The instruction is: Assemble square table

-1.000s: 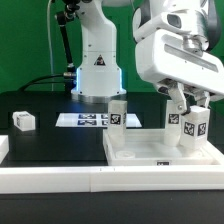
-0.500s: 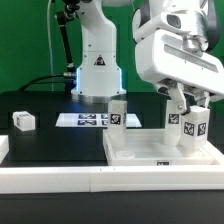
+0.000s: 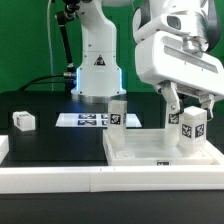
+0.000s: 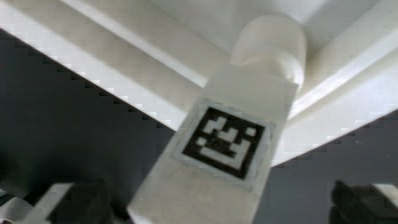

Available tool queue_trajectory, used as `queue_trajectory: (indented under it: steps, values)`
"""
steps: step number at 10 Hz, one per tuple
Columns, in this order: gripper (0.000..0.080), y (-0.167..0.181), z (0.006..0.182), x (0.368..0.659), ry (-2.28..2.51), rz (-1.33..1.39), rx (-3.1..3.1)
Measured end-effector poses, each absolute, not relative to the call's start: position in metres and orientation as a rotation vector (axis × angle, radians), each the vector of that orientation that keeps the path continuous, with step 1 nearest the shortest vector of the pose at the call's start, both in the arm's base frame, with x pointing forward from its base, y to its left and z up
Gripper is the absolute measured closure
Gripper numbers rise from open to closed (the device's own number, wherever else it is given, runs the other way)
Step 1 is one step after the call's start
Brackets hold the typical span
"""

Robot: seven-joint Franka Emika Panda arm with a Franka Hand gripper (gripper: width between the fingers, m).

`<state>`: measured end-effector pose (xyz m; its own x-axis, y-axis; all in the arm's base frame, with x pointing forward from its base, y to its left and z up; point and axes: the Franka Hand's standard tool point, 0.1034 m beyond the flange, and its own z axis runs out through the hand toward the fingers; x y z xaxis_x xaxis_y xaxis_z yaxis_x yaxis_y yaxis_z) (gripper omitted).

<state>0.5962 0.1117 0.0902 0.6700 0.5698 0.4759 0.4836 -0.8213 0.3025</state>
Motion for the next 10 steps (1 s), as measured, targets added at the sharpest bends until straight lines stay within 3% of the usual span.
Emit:
queue_trajectory:
  steps: [4,8,10]
  values:
    - [0.0151,0.112,0.091,0.596,0.868,0.846,2.737]
    - [0.0150,0.114,0.126,0.600,0.858,0.809,2.782]
    - [0.0150,0.114,0.130,0.600,0.855,0.792,2.795]
